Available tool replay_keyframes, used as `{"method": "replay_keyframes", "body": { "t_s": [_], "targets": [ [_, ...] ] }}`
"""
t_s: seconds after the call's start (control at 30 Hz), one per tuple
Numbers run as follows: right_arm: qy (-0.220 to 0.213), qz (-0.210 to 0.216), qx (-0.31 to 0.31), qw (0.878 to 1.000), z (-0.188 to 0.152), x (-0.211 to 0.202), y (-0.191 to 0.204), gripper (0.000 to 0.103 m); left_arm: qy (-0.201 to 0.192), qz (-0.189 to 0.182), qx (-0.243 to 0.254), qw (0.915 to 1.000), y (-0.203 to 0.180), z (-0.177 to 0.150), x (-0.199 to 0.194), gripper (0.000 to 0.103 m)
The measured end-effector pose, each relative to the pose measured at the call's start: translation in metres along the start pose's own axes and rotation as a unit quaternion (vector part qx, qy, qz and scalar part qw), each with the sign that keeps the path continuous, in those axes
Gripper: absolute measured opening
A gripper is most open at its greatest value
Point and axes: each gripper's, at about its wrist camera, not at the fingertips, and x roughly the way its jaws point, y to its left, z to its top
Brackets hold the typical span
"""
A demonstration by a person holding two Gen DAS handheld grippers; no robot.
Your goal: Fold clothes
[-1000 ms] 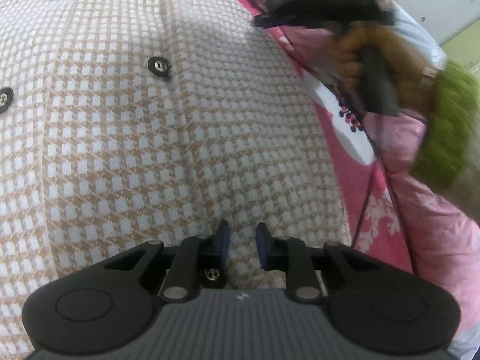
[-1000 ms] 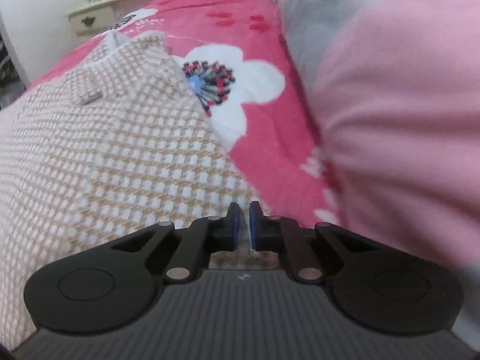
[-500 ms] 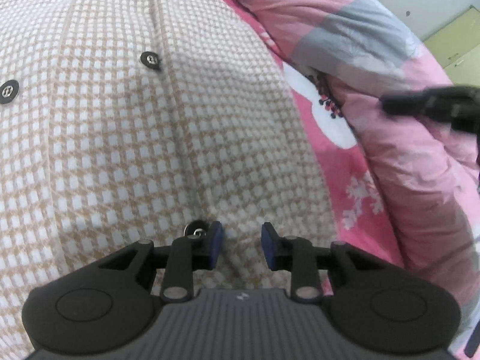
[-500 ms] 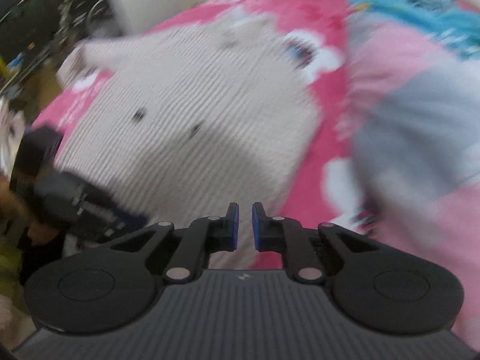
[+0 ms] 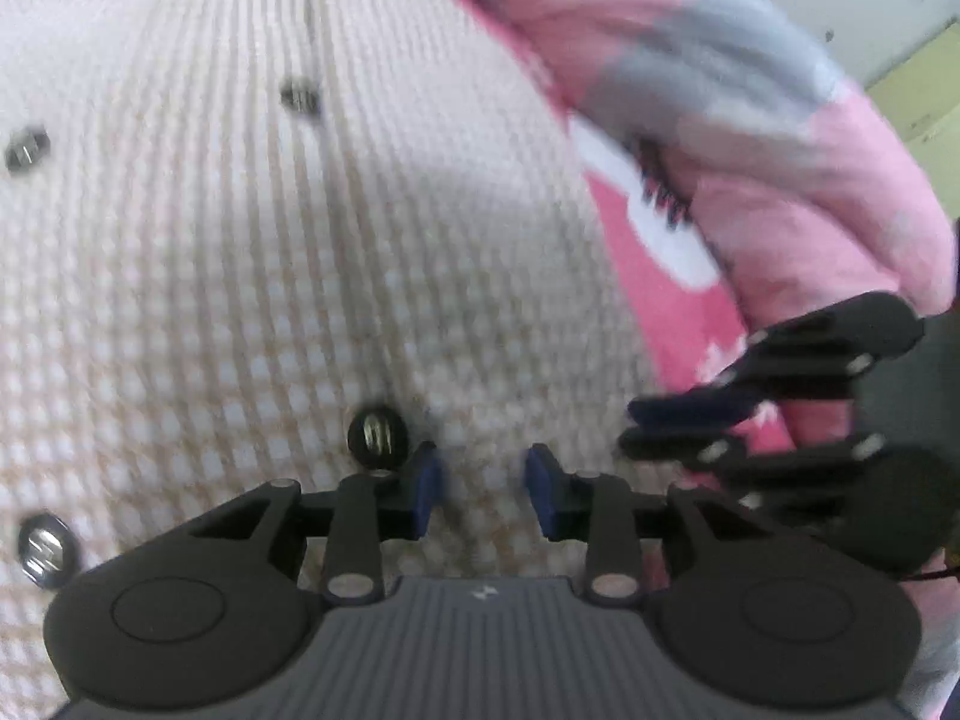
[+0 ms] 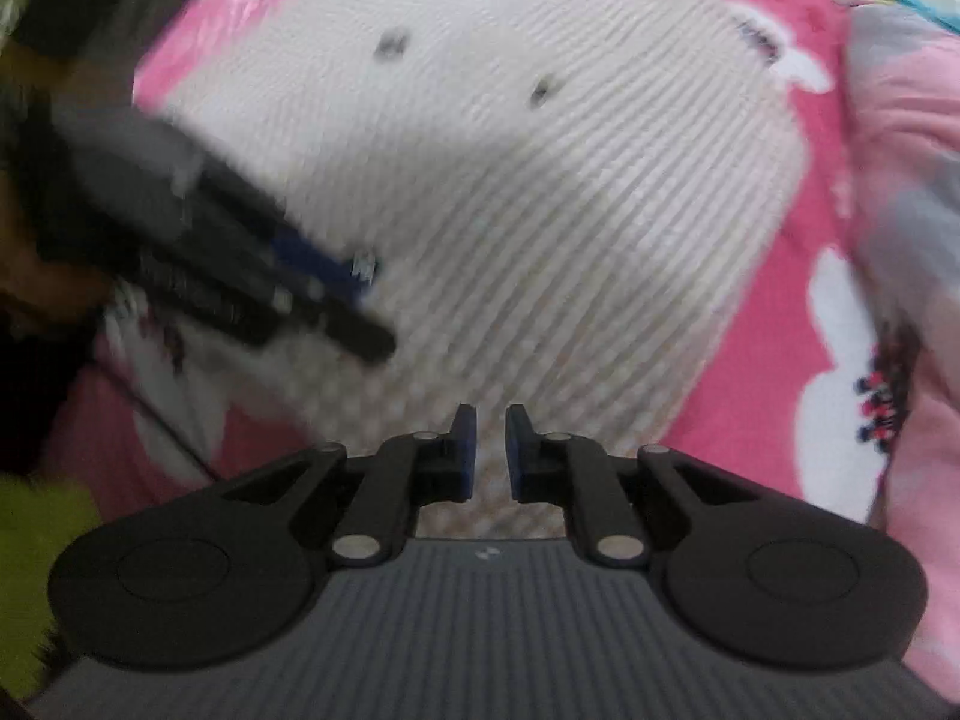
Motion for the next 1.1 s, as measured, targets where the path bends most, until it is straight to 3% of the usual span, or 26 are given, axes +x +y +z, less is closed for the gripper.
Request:
{"method": "replay_keyframes", "body": {
  "t_s": [0.1,0.2,0.3,0.37,0.47,0.57,0.63,0.77,0.8,0.97,1.0,1.03,1.1],
  "targets": [
    [0.033,-0.022,-0.074,0.996,-0.012,0.027,0.018,0.009,-0.001,-0.007,0.007,0.9999,0.000,0.000,-0.003,0.033],
    [0.033,-0.008,-0.054,0.998,0.019,0.003,0.003,0.009,-0.017,-0.016,-0.012,0.9997,0.009,0.005,-0.019,0.033],
    [-0.022,0.001,0.019,1.000,0.057,-0.020,-0.029,0.010,-0.047,-0.020,-0.069,0.9963,0.036,0.015,-0.051,0.033],
    [-0.050,-0.002,0.043,0.998,0.085,-0.016,-0.043,0.010,-0.079,-0.006,-0.109,0.9909,0.062,0.026,-0.079,0.036],
    [-0.071,0.011,0.095,0.993,0.128,0.005,-0.053,0.010,-0.141,0.035,-0.181,0.9727,0.116,0.044,-0.131,0.043],
    [-0.102,0.062,0.147,0.982,0.180,0.032,-0.050,0.011,-0.213,0.089,-0.294,0.9276,0.193,0.055,-0.189,0.047],
    [-0.120,0.101,0.170,0.973,0.208,0.044,-0.039,0.011,-0.245,0.119,-0.379,0.8844,0.250,0.057,-0.228,0.048],
    [-0.133,0.167,0.178,0.961,0.268,0.079,0.006,0.011,-0.299,0.192,-0.459,0.8143,0.334,0.058,-0.290,0.054],
    [-0.129,0.175,0.175,0.960,0.282,0.090,0.013,0.011,-0.300,0.211,-0.462,0.8074,0.354,0.058,-0.301,0.056],
    [-0.092,0.185,0.153,0.966,0.336,0.137,0.048,0.011,-0.272,0.304,-0.449,0.7952,0.448,0.052,-0.345,0.063],
    [-0.083,0.184,0.151,0.968,0.339,0.145,0.052,0.011,-0.253,0.315,-0.436,0.8041,0.463,0.053,-0.347,0.063],
    [-0.073,0.183,0.149,0.969,0.343,0.152,0.056,0.011,-0.236,0.319,-0.416,0.8181,0.473,0.053,-0.346,0.063],
    [-0.054,0.179,0.144,0.972,0.343,0.162,0.066,0.011,-0.201,0.306,-0.360,0.8580,0.488,0.056,-0.339,0.066]
  ]
}}
